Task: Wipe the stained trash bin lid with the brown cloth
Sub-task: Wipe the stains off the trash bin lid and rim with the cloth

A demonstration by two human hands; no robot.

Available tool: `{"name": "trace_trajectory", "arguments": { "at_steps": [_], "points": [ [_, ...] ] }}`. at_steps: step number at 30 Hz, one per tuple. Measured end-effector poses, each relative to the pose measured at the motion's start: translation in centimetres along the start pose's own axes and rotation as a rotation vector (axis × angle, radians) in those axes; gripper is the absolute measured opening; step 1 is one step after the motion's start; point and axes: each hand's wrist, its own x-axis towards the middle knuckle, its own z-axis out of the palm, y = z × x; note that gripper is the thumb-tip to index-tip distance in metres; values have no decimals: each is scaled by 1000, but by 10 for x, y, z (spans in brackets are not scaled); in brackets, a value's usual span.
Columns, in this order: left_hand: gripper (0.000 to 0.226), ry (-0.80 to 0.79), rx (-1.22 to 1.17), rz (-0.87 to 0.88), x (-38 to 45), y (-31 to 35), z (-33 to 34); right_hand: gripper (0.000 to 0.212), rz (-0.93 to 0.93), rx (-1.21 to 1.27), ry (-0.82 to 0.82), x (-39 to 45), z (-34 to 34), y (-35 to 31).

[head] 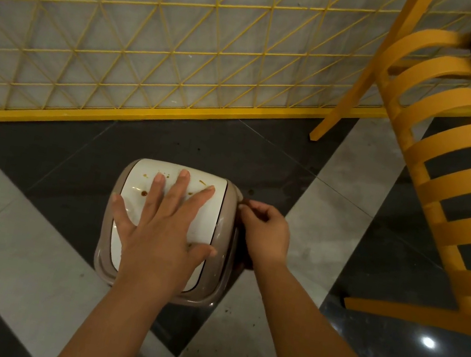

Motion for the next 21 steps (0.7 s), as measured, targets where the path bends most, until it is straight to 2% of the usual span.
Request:
{"name": "trace_trajectory", "arguments": {
  "at_steps": [3,12,21],
  "points": [
    [85,23,5,-8,0,0,1,16,-3,41,28,1,8,-2],
    [84,56,27,-7,-2,1,0,9,107,40,19,-85,-3,67],
    [83,86,2,-58,1,4,3,13,-40,-48,27,-28,2,19]
  ]
}}
